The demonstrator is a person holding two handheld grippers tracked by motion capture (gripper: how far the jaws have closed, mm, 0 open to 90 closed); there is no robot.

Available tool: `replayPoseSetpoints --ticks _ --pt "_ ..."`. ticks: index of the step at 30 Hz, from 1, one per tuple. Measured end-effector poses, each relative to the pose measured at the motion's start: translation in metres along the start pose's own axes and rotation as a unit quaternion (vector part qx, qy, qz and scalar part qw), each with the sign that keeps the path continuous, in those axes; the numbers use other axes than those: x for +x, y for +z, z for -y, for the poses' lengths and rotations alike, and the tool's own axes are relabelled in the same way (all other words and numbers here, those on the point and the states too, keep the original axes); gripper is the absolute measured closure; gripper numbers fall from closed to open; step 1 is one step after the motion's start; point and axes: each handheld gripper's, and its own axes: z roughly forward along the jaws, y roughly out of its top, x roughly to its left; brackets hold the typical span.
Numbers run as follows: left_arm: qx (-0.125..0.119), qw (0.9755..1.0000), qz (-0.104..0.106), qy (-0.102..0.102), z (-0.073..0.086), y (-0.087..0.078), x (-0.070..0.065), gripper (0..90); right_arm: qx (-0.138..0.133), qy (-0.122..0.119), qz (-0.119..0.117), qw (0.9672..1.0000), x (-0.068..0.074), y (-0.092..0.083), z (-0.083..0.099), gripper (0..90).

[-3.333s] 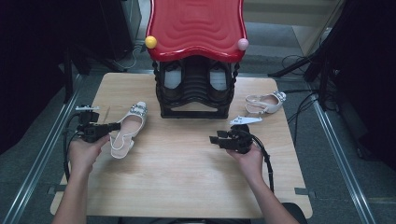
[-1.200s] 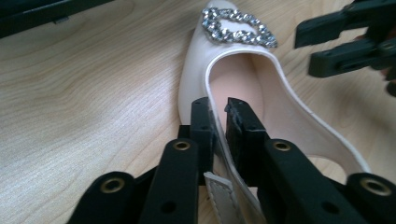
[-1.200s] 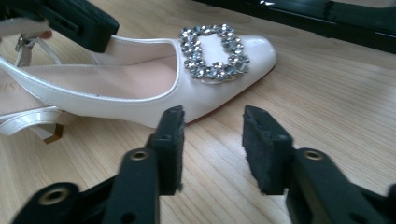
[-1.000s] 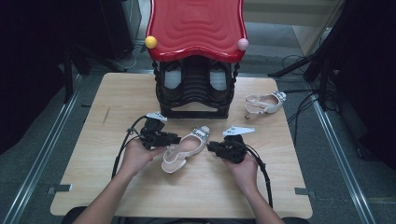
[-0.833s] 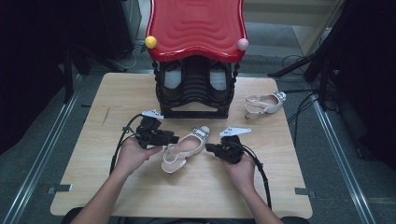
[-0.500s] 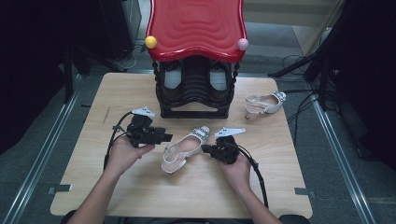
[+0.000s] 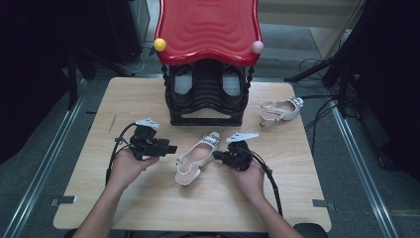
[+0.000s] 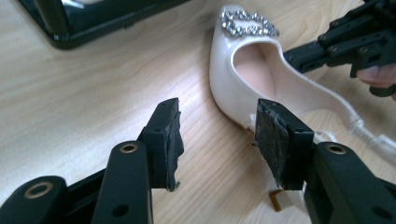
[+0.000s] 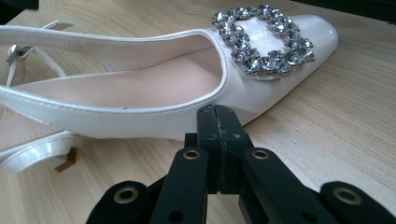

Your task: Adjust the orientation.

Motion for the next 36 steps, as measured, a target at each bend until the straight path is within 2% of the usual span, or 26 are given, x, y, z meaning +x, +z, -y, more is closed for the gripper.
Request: replayPoseSetpoints --ticks 3,9,15,17,20,24,27,36 --pt "0.006 0.9999 0.002 -0.012 0.004 0.003 0.001 53.4 0.001 0.002 0.0 1.0 0.0 0.002 -0.002 90.0" --pt "0.022 0.9997 0.0 -0.009 0.011 0.012 -0.003 59.7 -0.001 -0.001 -0.004 1.0 -0.002 0.007 -0.005 90.0" --pt "0.029 0.9996 0.005 0.005 0.017 0.02 -0.011 67.2 -0.002 -0.01 -0.003 0.9999 -0.002 0.012 -0.008 90.0" --pt "0.035 0.9994 0.005 0.007 0.018 0.023 -0.013 68.0 -0.006 -0.006 -0.007 0.9999 -0.002 0.013 -0.007 90.0" --pt "0.03 0.9995 0.008 0.012 0.019 0.023 -0.016 70.6 -0.011 -0.004 -0.011 0.9999 -0.003 0.014 -0.007 90.0" --pt "0.027 0.9995 0.017 0.008 0.021 0.026 -0.018 74.0 -0.017 -0.013 -0.003 0.9998 -0.001 0.016 -0.006 90.0" --pt "0.037 0.9991 0.016 0.015 0.023 0.03 -0.021 75.0 -0.028 -0.021 0.008 0.9994 0.002 0.017 -0.004 90.0" --pt "0.031 0.9989 0.027 0.021 0.027 0.033 -0.028 75.0 -0.031 -0.035 0.026 0.9986 0.006 0.02 -0.006 90.0"
